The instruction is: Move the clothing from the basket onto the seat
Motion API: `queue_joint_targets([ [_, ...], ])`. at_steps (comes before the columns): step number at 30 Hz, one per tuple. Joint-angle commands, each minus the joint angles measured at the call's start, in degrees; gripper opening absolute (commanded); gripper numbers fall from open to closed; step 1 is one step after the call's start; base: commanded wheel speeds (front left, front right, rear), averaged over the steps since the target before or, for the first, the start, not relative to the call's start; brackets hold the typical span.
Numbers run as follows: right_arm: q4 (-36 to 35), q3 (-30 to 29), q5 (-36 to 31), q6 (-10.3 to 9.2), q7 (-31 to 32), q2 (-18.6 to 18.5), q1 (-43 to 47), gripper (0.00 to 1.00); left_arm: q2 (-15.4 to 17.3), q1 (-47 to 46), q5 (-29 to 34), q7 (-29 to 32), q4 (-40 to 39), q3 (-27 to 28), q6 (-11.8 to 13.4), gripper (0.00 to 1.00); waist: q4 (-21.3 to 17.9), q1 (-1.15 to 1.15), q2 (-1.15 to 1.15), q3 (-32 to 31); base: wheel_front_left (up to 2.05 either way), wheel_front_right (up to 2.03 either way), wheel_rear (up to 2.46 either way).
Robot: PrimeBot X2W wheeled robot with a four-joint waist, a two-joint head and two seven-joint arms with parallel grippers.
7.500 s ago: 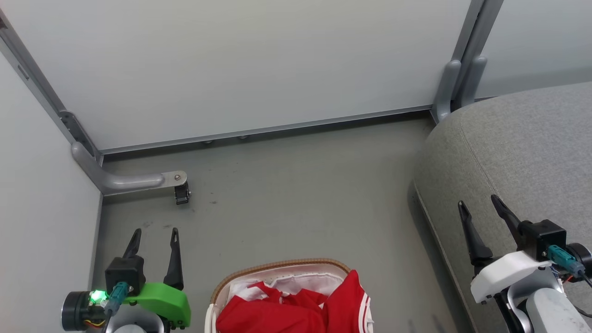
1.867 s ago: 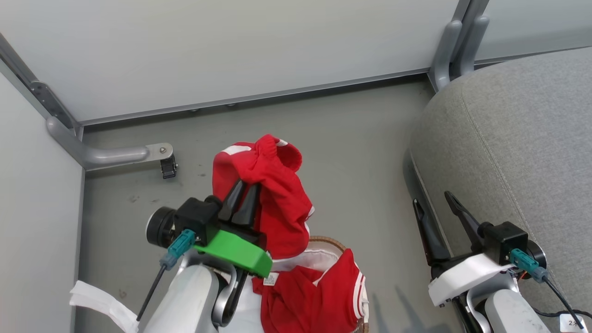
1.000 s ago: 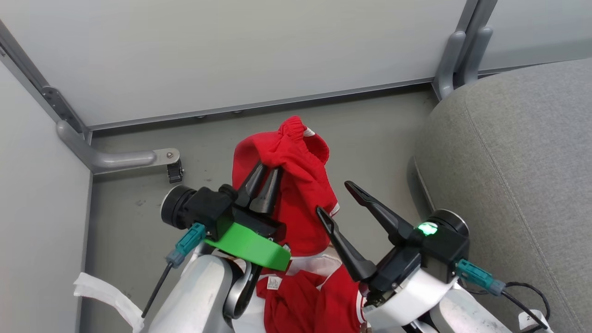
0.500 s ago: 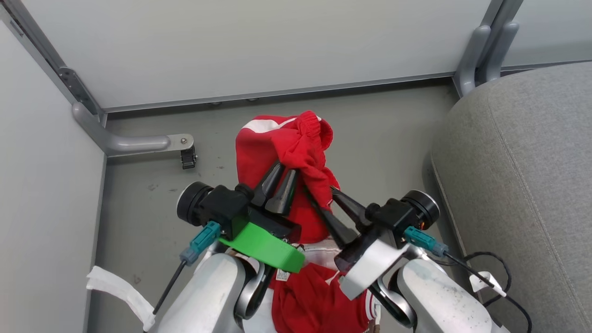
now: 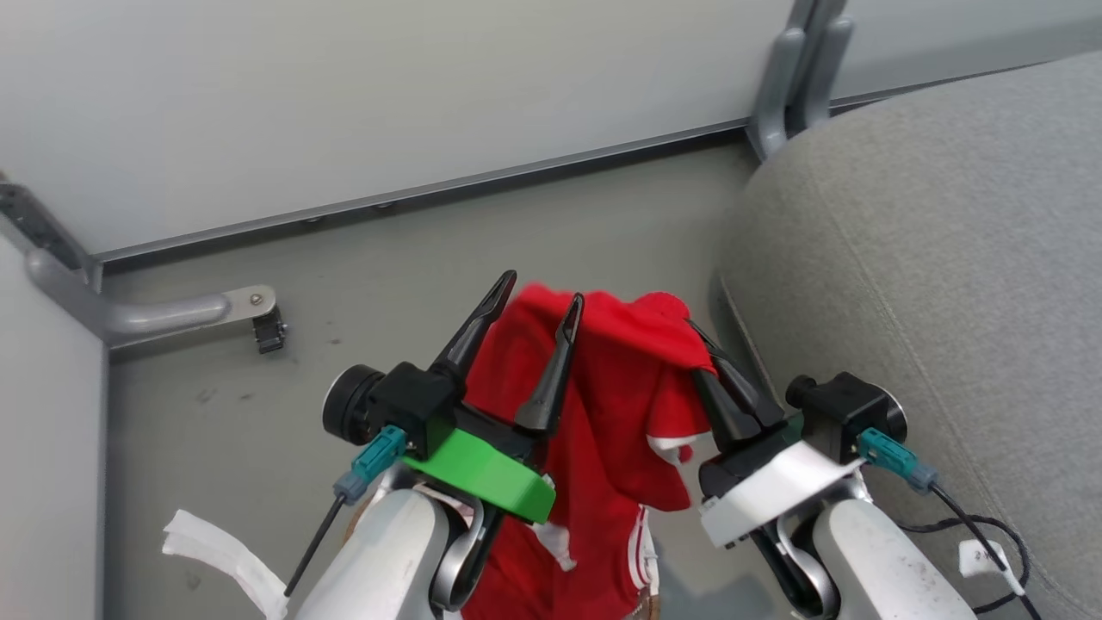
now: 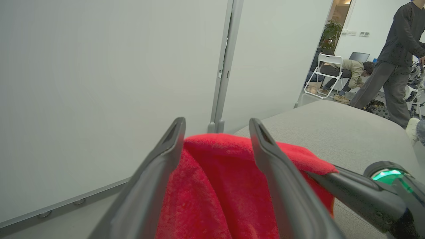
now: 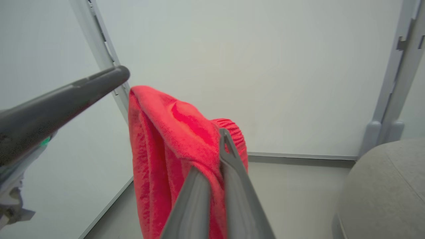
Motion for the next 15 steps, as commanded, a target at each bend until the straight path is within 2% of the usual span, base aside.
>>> queue_joint_targets([
  [1,-0.7,-1.1,0.0,-0.06,-0.1,-0.2,1.1,0.00,0.1,0.6,0.0,-0.2,0.0,0.5,-0.2,1.00,-7.4,0.00,0.00,-0.6,0.00,0.00,0.00],
  [10,-2.5,-4.7,0.6,-0.06,-0.1,-0.1,4.2,0.00,0.1,2.5,0.1,-0.1,0.6,1.5,-0.8,1.00,-22.1,0.00,0.00,-1.6,0.00,0.00,0.00],
  [12,-3.1,-6.1,0.8,-0.06,-0.1,-0.2,4.6,0.00,0.1,2.6,-0.3,-0.1,1.2,0.9,-0.9,1.00,-24.2,0.00,0.00,-1.5,0.00,0.00,0.00],
  [15,-4.3,-8.8,0.5,-0.06,-0.1,-0.1,5.6,0.00,0.1,1.3,-0.8,-0.1,1.9,-0.7,-1.1,1.00,-24.8,0.00,0.00,-0.9,0.00,0.00,0.00],
])
